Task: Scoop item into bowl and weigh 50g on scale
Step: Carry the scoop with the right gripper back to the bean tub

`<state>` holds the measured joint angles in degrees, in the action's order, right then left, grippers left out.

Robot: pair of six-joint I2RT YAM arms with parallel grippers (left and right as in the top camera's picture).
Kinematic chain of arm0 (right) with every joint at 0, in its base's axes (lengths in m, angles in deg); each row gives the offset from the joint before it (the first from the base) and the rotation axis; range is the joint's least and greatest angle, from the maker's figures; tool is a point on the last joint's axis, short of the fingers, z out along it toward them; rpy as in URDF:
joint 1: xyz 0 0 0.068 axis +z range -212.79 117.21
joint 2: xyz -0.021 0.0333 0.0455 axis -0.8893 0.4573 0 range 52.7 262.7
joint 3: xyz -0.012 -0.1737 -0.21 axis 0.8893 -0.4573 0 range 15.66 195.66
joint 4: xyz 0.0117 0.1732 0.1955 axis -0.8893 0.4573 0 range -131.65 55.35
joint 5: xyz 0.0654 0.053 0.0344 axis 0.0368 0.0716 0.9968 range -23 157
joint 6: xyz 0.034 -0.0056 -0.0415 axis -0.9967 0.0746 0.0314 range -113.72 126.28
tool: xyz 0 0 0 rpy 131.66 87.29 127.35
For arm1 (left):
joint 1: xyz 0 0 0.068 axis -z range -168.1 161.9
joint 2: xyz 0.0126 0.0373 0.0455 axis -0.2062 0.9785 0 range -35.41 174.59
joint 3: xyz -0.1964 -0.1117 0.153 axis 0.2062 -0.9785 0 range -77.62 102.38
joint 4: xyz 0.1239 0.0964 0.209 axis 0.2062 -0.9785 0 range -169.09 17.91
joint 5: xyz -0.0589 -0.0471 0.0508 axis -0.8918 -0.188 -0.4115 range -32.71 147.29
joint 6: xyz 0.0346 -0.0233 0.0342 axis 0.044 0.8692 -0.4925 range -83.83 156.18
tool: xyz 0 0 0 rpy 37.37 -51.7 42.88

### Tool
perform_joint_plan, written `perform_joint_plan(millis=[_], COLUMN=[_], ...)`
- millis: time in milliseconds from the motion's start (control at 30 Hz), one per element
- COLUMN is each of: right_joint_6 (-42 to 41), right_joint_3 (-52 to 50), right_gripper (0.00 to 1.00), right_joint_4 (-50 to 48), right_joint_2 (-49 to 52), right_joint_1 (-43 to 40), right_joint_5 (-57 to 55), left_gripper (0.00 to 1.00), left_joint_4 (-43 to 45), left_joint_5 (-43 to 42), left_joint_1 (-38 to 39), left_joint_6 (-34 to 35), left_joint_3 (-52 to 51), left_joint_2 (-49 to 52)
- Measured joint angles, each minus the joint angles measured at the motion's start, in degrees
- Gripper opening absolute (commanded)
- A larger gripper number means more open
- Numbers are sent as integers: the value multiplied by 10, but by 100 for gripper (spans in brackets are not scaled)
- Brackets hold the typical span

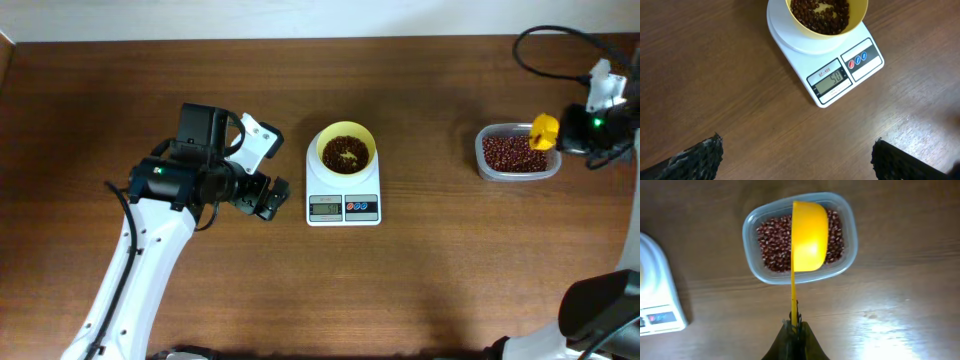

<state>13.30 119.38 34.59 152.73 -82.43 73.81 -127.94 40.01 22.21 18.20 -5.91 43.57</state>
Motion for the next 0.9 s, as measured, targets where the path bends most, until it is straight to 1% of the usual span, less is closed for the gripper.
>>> perform_joint_plan(millis=[200, 367, 433, 567, 700, 733, 800, 867, 900], right_joint_6=[1, 3, 2, 3, -3, -13, -28, -39, -41], right_joint_3=[0, 0, 0, -17, -59, -65, -65, -65, -65], right_gripper=[4, 4, 4, 4, 4, 20, 22, 27, 28], right_joint_4=[-11, -16, -17, -19, -29, -33, -43, -61, -62], right_joint_2=[19, 24, 24, 24, 25, 25, 25, 25, 26], right_joint_1=[37, 104, 114, 99, 57, 41, 11, -15, -19], right_joint_5=[-75, -212, -216, -150, -67, -49, 2, 52, 63], left_gripper=[99, 99, 99, 99, 99, 99, 99, 99, 99], left_joint_4=[0, 0, 0, 0, 0, 0, 0, 0, 0], left_joint_5=[0, 0, 0, 0, 0, 0, 0, 0, 0], left_joint_1=[0, 0, 0, 0, 0, 0, 0, 0, 0], left_joint_6=[0, 0, 0, 0, 0, 0, 0, 0, 0], left_joint_3=[0, 0, 0, 0, 0, 0, 0, 0, 0], left_joint_2=[0, 0, 0, 0, 0, 0, 0, 0, 0])
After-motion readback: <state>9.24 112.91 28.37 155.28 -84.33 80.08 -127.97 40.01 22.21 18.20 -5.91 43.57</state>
